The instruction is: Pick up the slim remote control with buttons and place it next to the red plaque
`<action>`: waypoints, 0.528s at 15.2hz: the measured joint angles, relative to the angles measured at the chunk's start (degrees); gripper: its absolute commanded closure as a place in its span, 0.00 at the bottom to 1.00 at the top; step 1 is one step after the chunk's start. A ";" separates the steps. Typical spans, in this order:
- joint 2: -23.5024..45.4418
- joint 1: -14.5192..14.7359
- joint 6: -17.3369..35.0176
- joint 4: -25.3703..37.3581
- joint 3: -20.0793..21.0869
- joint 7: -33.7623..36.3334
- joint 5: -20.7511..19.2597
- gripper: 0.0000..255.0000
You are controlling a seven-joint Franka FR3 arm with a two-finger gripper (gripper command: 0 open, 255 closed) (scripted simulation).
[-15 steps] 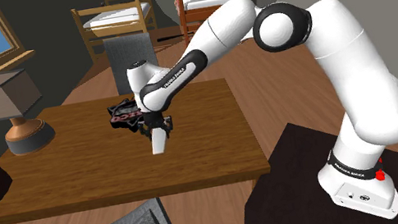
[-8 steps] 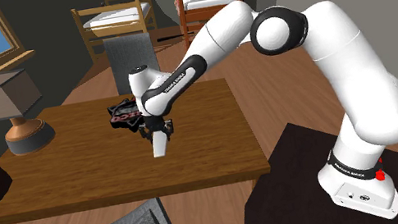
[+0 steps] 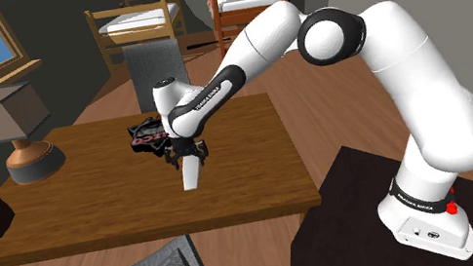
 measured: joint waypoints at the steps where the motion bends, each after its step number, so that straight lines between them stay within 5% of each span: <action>1: 0.00 0.00 0.00 0.00 0.00 0.00 0.00 0.00; 8: -4.18 -0.52 -4.65 0.58 0.90 -0.62 1.13 0.00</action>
